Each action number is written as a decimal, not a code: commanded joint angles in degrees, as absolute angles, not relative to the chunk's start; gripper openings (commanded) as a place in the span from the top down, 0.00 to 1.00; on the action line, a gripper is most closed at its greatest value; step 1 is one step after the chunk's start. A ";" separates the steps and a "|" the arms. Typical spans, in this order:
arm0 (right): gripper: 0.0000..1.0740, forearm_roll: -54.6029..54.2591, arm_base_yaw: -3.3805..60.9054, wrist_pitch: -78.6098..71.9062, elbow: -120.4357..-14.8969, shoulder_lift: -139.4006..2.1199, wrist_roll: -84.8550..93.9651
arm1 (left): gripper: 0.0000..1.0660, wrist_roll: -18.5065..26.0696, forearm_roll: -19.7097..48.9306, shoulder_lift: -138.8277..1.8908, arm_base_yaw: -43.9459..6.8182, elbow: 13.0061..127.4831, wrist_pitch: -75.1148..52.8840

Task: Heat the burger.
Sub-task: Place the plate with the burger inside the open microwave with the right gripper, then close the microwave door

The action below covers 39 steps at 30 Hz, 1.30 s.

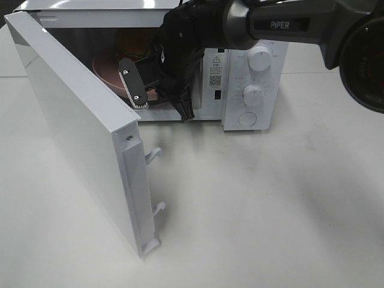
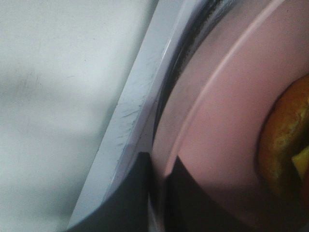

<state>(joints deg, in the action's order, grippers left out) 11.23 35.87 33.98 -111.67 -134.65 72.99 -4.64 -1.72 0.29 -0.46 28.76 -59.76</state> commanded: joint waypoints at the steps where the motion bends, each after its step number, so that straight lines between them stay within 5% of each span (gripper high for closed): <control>1: 0.99 13.58 35.64 30.77 -113.39 -134.76 71.51 | 0.06 -4.58 -1.83 1.55 -0.40 28.65 -59.30; 10: 0.95 13.29 35.64 30.60 -113.85 -136.31 70.99 | 0.06 -4.58 -1.83 1.55 -0.40 28.65 -59.30; 22: 0.57 9.91 35.64 33.58 -113.73 -136.13 69.16 | 0.06 -4.58 -1.83 1.55 -0.40 28.65 -59.30; 39: 0.34 4.76 35.01 27.79 -101.24 -128.23 69.10 | 0.06 -4.58 -1.83 1.55 -0.40 28.65 -59.30</control>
